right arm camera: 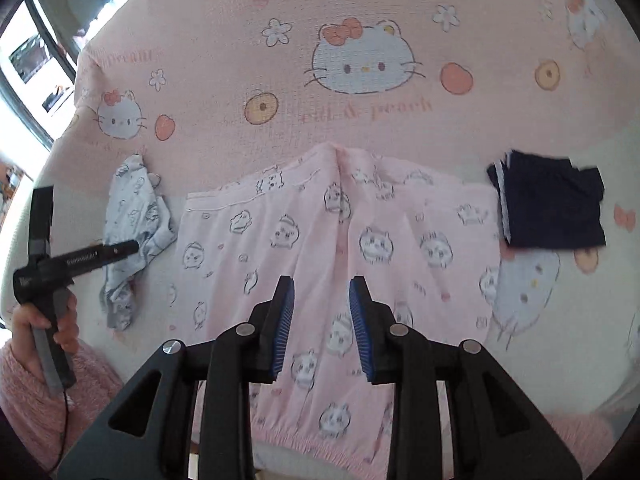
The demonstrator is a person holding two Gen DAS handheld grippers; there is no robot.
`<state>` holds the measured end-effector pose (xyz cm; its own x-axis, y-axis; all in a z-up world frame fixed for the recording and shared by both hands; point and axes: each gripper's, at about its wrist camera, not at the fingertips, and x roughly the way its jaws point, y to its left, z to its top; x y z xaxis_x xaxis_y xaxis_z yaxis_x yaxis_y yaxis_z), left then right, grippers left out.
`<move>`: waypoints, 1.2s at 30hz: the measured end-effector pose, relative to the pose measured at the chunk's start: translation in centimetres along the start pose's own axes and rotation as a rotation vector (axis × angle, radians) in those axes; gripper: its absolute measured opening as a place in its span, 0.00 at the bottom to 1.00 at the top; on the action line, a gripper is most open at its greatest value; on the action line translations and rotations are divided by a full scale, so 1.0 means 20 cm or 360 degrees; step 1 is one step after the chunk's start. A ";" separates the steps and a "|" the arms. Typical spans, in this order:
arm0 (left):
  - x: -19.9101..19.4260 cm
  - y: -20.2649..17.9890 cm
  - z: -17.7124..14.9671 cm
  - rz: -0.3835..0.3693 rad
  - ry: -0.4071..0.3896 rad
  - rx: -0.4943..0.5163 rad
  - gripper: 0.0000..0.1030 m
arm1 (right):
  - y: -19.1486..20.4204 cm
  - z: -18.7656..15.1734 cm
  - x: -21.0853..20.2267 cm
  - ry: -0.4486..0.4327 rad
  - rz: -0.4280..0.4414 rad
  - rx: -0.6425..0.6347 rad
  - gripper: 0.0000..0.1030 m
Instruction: Fold clothes
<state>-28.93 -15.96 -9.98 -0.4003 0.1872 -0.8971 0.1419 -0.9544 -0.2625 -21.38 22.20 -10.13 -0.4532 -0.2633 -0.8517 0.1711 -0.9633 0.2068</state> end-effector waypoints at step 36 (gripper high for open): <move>0.46 0.37 0.29 -0.0164 0.0126 -0.0221 0.07 | 0.08 0.48 1.01 0.0274 -0.0077 -0.0227 0.33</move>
<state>-36.91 -22.74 -18.19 -0.3476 0.3053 -0.8866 0.2294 -0.8891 -0.3961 -38.63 14.83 -22.38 -0.3101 -0.1924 -0.9311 0.2804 -0.9543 0.1038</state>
